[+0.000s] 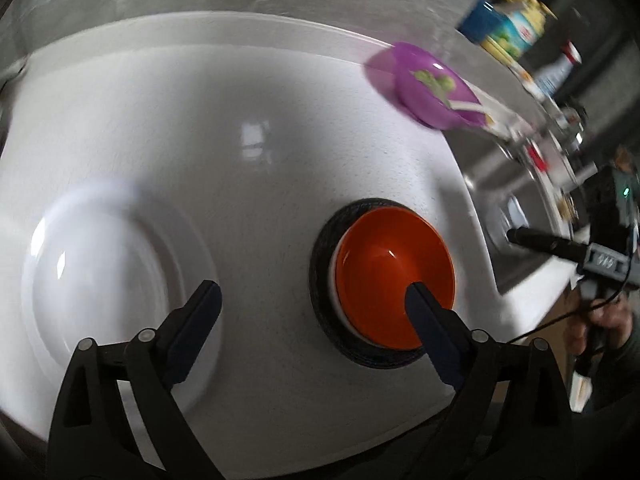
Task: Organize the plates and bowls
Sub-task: 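Open both grippers and lift away from the bowl stack, then grip the nested bowl stack rim with the left gripper while the right gripper grips it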
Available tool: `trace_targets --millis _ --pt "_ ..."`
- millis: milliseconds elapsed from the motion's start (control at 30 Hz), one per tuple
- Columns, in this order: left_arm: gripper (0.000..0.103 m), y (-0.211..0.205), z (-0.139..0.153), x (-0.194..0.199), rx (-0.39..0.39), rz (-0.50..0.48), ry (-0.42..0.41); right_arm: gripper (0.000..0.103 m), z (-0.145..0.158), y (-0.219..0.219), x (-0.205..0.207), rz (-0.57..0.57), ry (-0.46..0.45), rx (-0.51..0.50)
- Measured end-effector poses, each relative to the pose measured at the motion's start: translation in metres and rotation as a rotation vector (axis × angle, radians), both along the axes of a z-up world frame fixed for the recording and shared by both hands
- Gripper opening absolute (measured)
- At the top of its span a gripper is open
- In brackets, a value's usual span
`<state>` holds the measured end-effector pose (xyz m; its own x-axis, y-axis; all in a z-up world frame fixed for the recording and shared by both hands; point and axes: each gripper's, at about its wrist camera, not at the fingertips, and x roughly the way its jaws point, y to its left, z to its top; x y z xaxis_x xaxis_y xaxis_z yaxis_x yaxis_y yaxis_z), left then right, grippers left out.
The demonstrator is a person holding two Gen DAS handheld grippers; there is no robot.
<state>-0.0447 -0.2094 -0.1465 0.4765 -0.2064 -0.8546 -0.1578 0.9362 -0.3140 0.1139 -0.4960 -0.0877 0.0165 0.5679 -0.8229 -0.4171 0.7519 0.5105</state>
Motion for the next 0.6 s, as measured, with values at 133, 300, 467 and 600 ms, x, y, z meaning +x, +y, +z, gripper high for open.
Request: trace_targets --millis 133,300,467,600 --pt "0.093 -0.008 -0.021 -0.019 -0.006 0.083 0.076 0.059 -0.02 0.01 0.013 0.071 0.038 -0.031" --pt "0.077 -0.014 -0.041 -0.032 -0.009 0.142 0.086 0.046 -0.041 0.031 0.02 0.179 0.091 -0.051" --pt "0.069 -0.011 -0.054 -0.045 -0.097 0.202 0.075 0.044 -0.053 0.053 0.024 0.276 0.113 -0.066" --pt "0.054 -0.007 -0.058 -0.051 -0.131 0.235 0.088 0.044 -0.054 0.062 0.025 0.334 0.107 -0.077"
